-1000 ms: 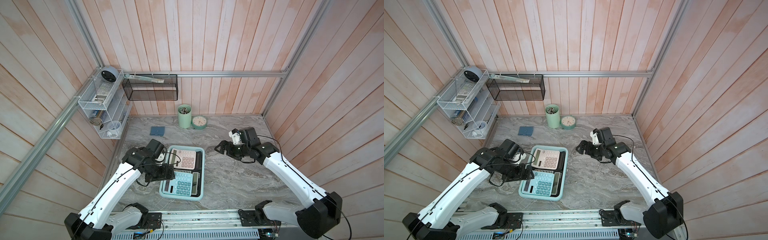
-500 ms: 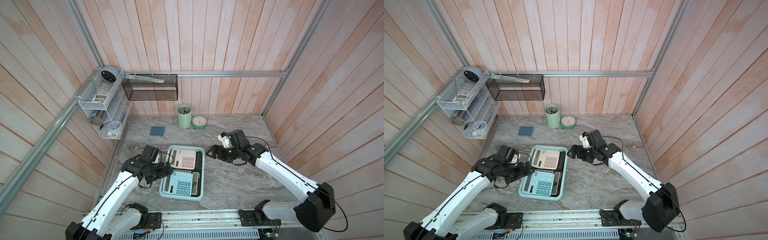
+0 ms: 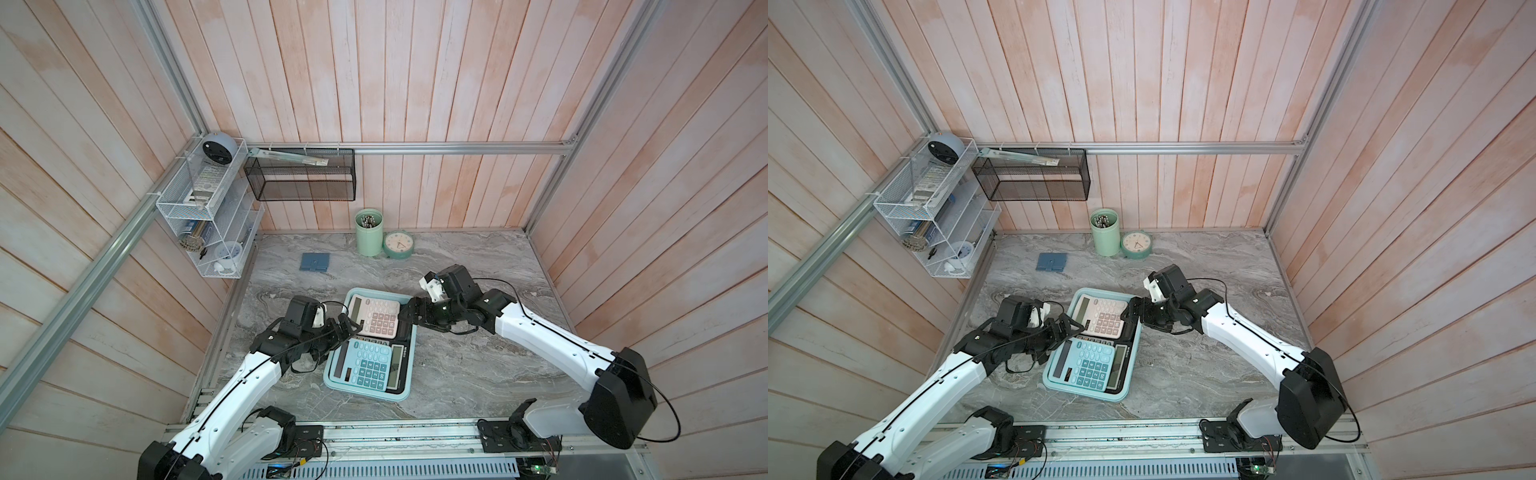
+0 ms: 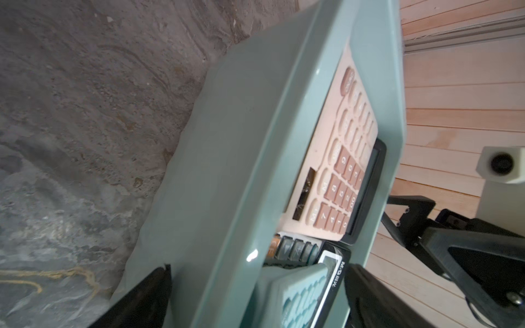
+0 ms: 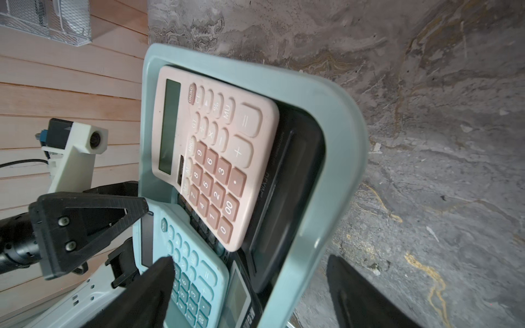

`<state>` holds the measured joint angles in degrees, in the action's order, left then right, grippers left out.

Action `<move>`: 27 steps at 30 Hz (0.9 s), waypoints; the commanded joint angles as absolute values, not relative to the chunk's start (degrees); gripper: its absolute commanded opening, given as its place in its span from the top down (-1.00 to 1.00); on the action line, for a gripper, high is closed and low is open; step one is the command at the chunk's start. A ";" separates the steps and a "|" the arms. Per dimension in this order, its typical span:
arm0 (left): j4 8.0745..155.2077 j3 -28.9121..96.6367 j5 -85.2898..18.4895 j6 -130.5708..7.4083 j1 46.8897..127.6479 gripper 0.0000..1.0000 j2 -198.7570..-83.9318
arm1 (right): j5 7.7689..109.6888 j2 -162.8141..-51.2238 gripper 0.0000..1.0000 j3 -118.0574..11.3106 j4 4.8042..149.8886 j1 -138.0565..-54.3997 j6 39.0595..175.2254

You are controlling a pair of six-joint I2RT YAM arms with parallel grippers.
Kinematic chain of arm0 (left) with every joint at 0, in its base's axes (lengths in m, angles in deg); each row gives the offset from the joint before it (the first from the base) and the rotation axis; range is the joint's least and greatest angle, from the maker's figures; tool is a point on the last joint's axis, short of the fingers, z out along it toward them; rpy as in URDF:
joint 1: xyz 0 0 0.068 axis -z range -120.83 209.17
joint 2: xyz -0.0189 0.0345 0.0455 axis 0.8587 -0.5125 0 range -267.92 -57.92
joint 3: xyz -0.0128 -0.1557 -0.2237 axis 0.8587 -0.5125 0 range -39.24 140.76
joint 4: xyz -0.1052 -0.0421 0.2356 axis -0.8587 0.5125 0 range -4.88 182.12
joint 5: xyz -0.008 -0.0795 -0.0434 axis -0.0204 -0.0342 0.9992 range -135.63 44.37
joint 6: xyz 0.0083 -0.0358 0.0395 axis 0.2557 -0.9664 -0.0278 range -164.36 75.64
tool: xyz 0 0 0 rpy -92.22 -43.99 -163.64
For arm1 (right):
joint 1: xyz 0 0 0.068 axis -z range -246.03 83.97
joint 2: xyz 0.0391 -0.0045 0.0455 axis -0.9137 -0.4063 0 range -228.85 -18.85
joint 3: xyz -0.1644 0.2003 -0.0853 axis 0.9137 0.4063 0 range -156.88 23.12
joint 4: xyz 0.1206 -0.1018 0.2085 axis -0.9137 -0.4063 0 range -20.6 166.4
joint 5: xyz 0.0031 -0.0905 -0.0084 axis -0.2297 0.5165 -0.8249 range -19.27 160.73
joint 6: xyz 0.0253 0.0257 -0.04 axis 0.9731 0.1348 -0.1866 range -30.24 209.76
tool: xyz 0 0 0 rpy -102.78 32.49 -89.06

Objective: Put the calculator in the storage box
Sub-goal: Adjust the storage box at the center of the board.

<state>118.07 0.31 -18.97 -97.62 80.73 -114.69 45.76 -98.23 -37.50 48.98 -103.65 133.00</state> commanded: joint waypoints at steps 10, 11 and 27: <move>93.30 5.45 -19.60 -107.92 92.31 -0.99 -128.87 | 43.25 -93.91 -0.77 -34.18 46.00 -88.60 131.06; 91.55 6.00 -20.47 -108.92 93.32 -0.99 -129.99 | 42.52 -93.91 -0.78 -34.20 46.02 -87.23 130.53; 98.72 10.15 -26.32 -101.50 86.73 -0.99 -131.33 | 38.47 -99.38 -0.76 -39.45 43.81 -76.84 125.51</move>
<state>93.22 8.15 -23.78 -106.31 88.51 -134.16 39.26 -99.47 -38.22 45.76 -76.92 127.14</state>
